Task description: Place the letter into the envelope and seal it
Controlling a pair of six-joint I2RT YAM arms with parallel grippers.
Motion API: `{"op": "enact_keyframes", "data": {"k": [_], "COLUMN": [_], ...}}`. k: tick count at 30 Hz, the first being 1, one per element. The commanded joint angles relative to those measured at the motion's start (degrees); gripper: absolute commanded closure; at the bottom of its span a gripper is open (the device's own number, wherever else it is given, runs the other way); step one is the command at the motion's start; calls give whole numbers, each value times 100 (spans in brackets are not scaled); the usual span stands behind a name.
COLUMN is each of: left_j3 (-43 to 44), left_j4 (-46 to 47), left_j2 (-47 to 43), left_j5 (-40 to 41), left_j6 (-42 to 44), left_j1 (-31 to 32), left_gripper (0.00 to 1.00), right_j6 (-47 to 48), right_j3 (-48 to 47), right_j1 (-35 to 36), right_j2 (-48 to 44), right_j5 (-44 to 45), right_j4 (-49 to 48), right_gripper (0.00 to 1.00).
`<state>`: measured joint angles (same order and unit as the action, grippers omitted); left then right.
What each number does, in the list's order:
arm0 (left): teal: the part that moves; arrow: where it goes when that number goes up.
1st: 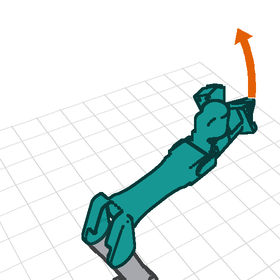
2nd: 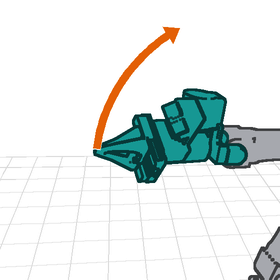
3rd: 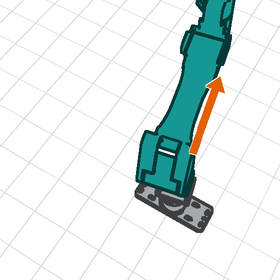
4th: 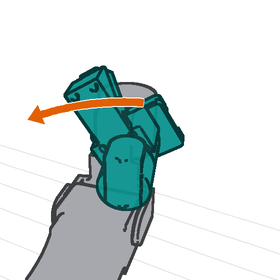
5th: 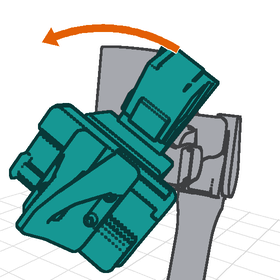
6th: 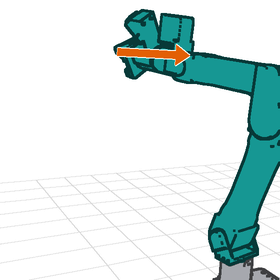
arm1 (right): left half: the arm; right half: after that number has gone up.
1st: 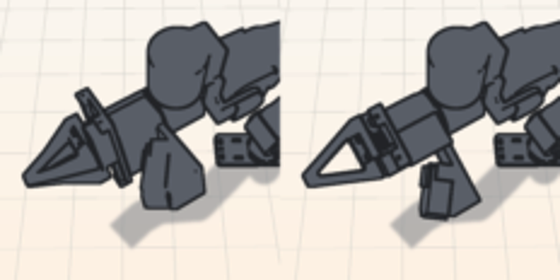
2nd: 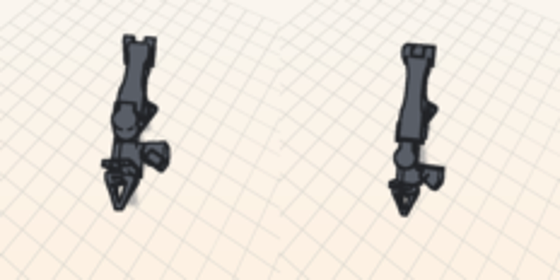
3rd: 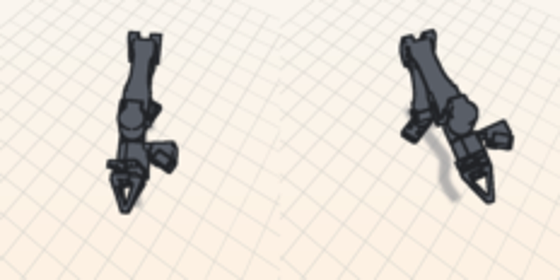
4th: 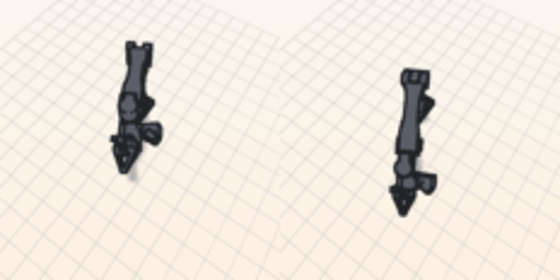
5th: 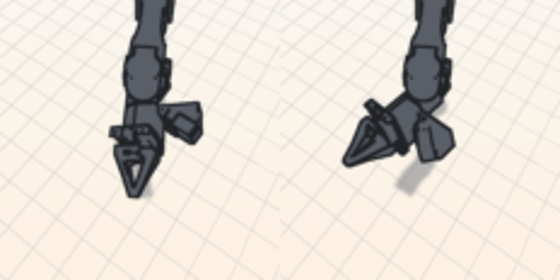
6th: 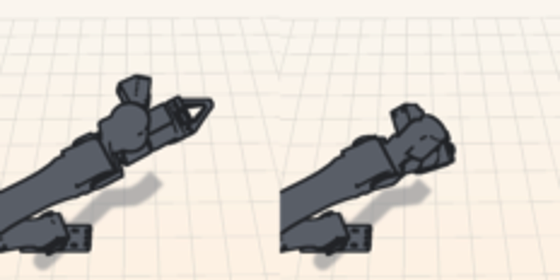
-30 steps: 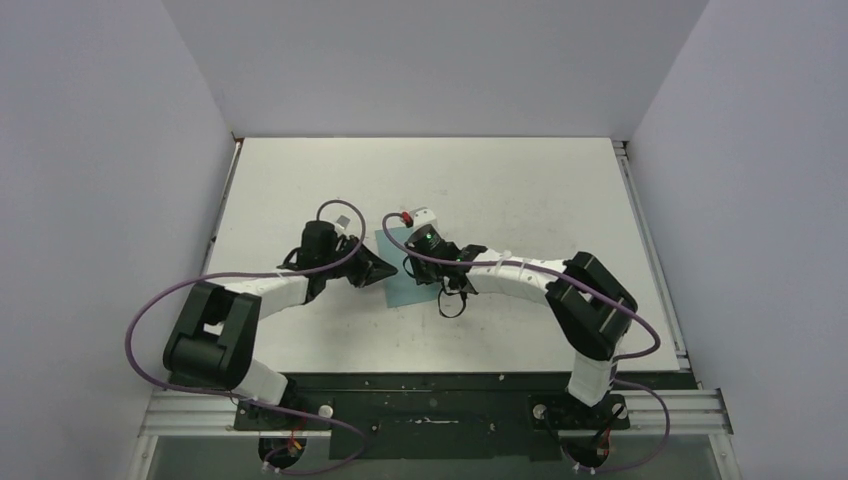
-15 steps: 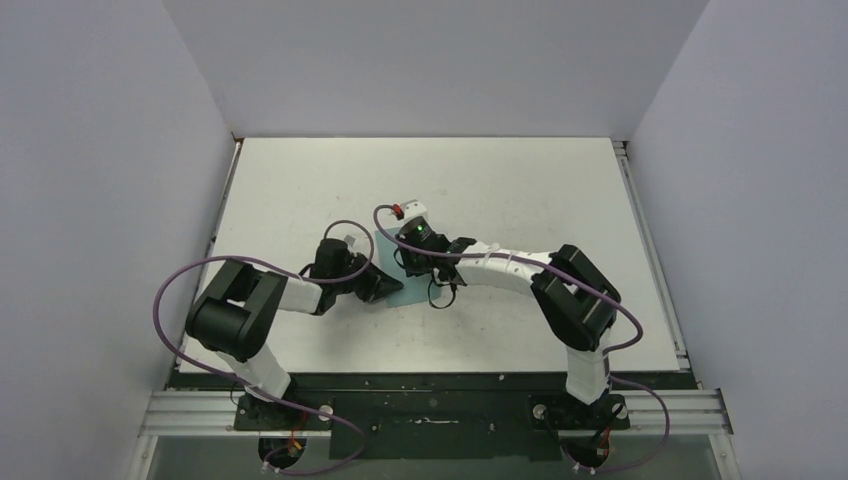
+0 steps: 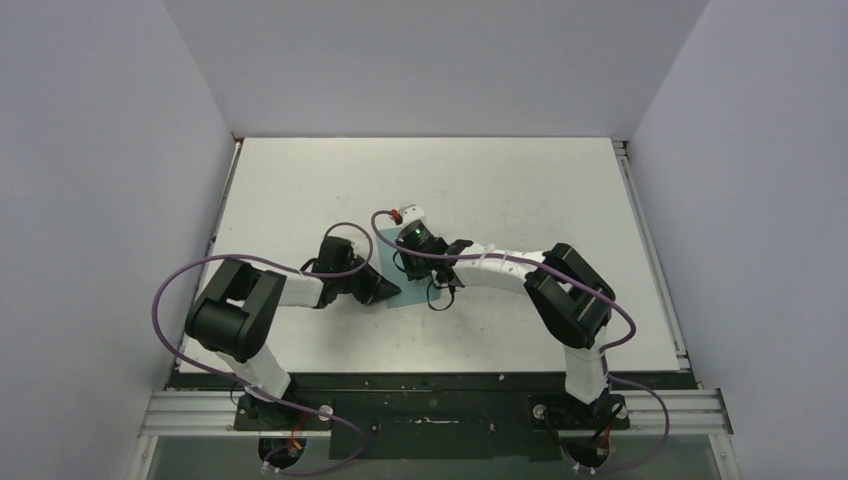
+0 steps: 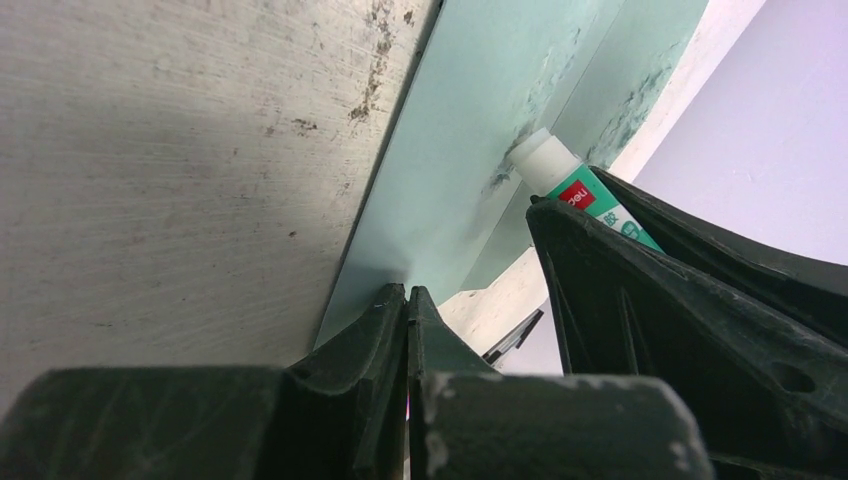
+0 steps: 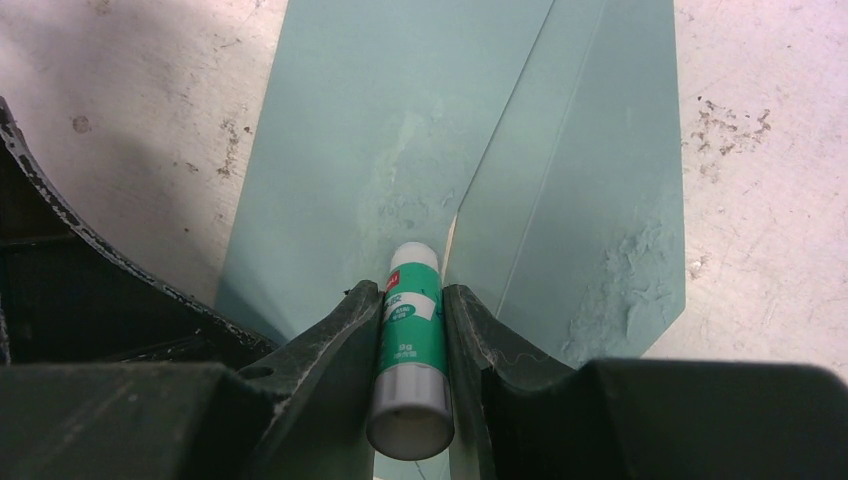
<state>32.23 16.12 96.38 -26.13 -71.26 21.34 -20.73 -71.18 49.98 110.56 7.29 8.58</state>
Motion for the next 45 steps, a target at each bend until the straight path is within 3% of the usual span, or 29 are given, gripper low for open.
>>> {"op": "enact_keyframes", "data": {"k": [1,11,23,30,45], "left_j3": [5,-497,-760,-796,-852], "left_j4": [-1144,-621,262,292,511], "left_j2": [135,294,403,376,511], "left_j5": [615,356,241,279,170], "left_j6": [357,139,-966,-1135,-1203], "left_j1": [65,15,10,19,20], "left_gripper": [100,100,100,100,100], "right_j6": [75,-56,-224,-290,-239], "right_j3": [91,-130,197,229,-696], "right_j1": [31,-29,111,118,-329], "right_j2": [184,514,1,-133,702], "right_j5": [331,325,-113,-328,-63], "right_j4": [-250,-337,567,834,764], "right_gripper": [95,95,95,95,95]}}
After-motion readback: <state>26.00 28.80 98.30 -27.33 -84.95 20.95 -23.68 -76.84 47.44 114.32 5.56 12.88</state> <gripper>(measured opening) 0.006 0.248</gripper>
